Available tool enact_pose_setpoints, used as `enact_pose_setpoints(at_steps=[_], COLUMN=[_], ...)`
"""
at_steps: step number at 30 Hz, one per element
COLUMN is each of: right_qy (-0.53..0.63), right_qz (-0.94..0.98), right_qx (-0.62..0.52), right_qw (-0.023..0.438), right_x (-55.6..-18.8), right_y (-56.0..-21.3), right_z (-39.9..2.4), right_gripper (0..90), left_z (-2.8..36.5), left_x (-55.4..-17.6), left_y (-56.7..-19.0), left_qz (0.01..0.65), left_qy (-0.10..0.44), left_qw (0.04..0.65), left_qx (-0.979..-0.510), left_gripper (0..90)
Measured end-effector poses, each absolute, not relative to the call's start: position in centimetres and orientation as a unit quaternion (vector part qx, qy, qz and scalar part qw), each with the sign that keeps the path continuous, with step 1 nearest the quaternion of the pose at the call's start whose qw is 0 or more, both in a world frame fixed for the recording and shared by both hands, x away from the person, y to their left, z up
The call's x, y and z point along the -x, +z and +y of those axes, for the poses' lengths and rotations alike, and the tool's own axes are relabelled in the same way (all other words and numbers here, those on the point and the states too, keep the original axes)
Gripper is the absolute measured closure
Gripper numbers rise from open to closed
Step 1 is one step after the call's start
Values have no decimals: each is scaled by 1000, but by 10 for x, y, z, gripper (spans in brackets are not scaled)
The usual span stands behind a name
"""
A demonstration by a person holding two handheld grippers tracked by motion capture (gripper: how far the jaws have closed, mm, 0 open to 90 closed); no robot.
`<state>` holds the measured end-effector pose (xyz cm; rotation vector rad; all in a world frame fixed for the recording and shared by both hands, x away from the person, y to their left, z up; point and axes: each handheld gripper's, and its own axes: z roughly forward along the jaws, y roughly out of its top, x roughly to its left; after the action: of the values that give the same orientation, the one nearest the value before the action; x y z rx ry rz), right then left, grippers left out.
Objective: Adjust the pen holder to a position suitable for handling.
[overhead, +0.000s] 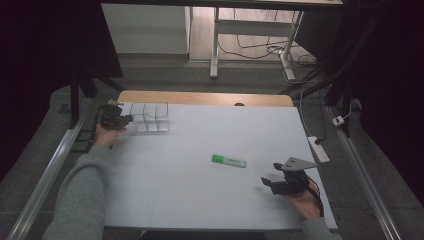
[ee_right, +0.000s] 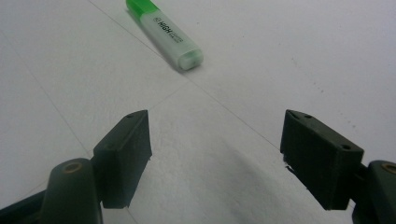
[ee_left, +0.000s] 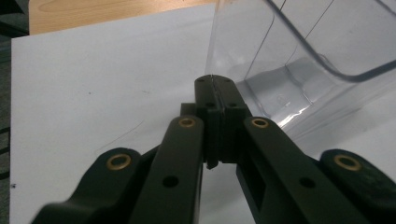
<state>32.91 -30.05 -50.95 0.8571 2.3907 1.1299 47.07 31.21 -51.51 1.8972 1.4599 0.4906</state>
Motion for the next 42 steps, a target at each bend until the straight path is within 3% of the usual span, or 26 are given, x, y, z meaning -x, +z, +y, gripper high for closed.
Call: enact_pose_setpoints(at_steps=[42], right_qy=[399], right_qz=[847], right_qx=[-304], right_qw=[179], right_x=[-330], right_y=[-510], right_z=[-299], right_gripper=[249], left_z=[238], left_x=[-485], left_y=[-507], left_qz=[507], left_qy=[161], left_qw=[375], left_qx=[-760], left_gripper=[891])
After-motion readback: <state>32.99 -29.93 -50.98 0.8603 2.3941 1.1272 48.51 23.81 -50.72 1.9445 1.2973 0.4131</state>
